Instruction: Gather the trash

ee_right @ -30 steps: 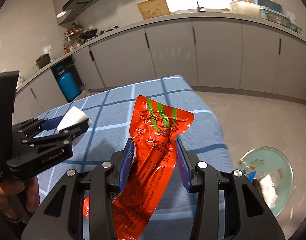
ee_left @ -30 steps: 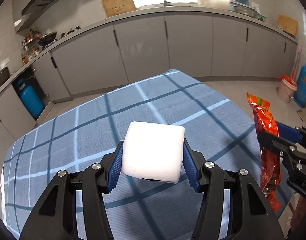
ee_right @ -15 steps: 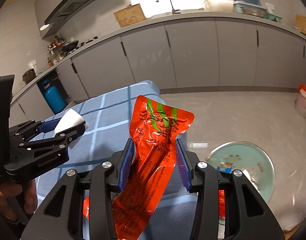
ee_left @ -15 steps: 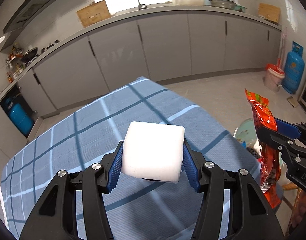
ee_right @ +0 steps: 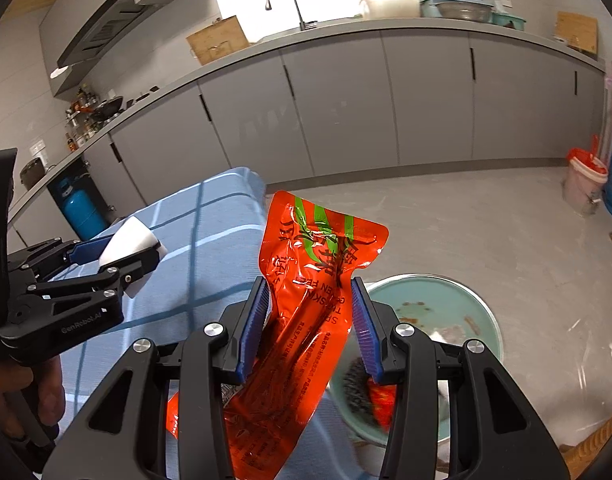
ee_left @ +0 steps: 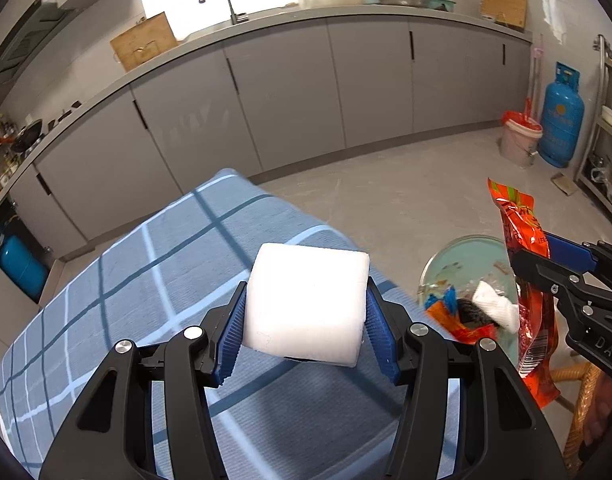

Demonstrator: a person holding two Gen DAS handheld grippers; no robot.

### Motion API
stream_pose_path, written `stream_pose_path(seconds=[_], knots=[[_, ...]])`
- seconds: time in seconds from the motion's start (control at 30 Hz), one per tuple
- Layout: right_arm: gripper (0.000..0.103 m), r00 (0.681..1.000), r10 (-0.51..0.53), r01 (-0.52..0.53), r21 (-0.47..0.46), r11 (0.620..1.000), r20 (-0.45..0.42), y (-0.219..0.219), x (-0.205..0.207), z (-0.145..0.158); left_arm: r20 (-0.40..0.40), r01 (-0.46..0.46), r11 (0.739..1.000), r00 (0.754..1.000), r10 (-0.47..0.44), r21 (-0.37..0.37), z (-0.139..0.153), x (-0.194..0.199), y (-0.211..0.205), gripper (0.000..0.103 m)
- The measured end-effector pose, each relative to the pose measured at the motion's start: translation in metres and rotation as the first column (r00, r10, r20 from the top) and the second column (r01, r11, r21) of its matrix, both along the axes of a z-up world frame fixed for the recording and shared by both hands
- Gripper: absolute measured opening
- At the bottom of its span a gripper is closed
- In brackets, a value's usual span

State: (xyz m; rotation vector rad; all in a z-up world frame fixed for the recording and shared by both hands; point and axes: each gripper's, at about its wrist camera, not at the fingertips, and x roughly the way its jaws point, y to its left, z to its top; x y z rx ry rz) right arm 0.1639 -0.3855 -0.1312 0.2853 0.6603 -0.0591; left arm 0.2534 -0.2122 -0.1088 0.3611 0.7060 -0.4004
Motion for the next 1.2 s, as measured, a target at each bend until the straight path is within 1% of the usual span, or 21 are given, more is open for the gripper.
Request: stream_pose_path(seconds=[0.13,0.4,0.6,0.63,0.7,0.73,0.77,0.8,0.9,1.03,1.2], knots=[[0.043,1.0,-0.028,0.028,-0.012,1.0,-0.004,-0.019,-0.005,-0.002,-0.003,0.041,0.999,0.999,-0.041,-0.002,-0.003,-0.004,-0.024,0.055],[0.043,0.996,-0.085,0.083,-0.071,0.994,-0.023,-0.061,-0.008,-0.008,-0.009,0.122,0.992,0.992,-0.122,-0.025,-0.008,-0.013,-0.066,0.055],[0.043,0.994,-0.099,0.095,-0.09,0.991,-0.051,-0.08,-0.003,-0.025,-0.03,0.179,0.983,0.983,-0.18,-0.037,-0.017,-0.017,-0.092,0.056],[0.044,0.994,-0.097,0.092,-0.088,0.992,-0.056,-0.082,-0.001,-0.029,-0.035,0.184,0.982,0.982,-0.185,-0.04,-0.019,-0.017,-0.095,0.058],[0.047,0.994,-0.094,0.089,-0.087,0.992,-0.056,-0.088,0.003,-0.039,-0.055,0.209,0.976,0.976,-0.212,-0.052,-0.025,-0.019,-0.102,0.06],[0.047,0.994,-0.099,0.093,-0.09,0.992,-0.056,-0.088,0.003,-0.042,-0.056,0.214,0.976,0.975,-0.217,-0.046,-0.027,-0.02,-0.105,0.066],[0.058,0.993,-0.102,0.097,-0.086,0.992,-0.057,-0.09,0.004,-0.046,-0.056,0.216,0.976,0.974,-0.218,-0.039,-0.03,-0.021,-0.106,0.076],[0.067,0.993,-0.103,0.098,-0.08,0.992,-0.059,-0.092,0.005,-0.047,-0.052,0.21,0.977,0.976,-0.211,-0.032,-0.033,-0.021,-0.106,0.079],[0.066,0.988,-0.134,0.129,-0.081,0.988,-0.069,-0.098,0.002,-0.052,-0.073,0.197,0.98,0.977,-0.198,-0.023,-0.039,-0.018,-0.102,0.08],[0.067,0.982,-0.167,0.165,-0.024,0.986,-0.084,-0.105,-0.008,-0.055,-0.093,0.17,0.985,0.981,-0.172,-0.027,-0.042,-0.015,-0.096,0.08],[0.073,0.976,-0.206,0.208,0.018,0.978,-0.071,-0.099,-0.029,-0.044,-0.09,0.144,0.989,0.985,-0.147,-0.039,-0.037,-0.02,-0.082,0.081]])
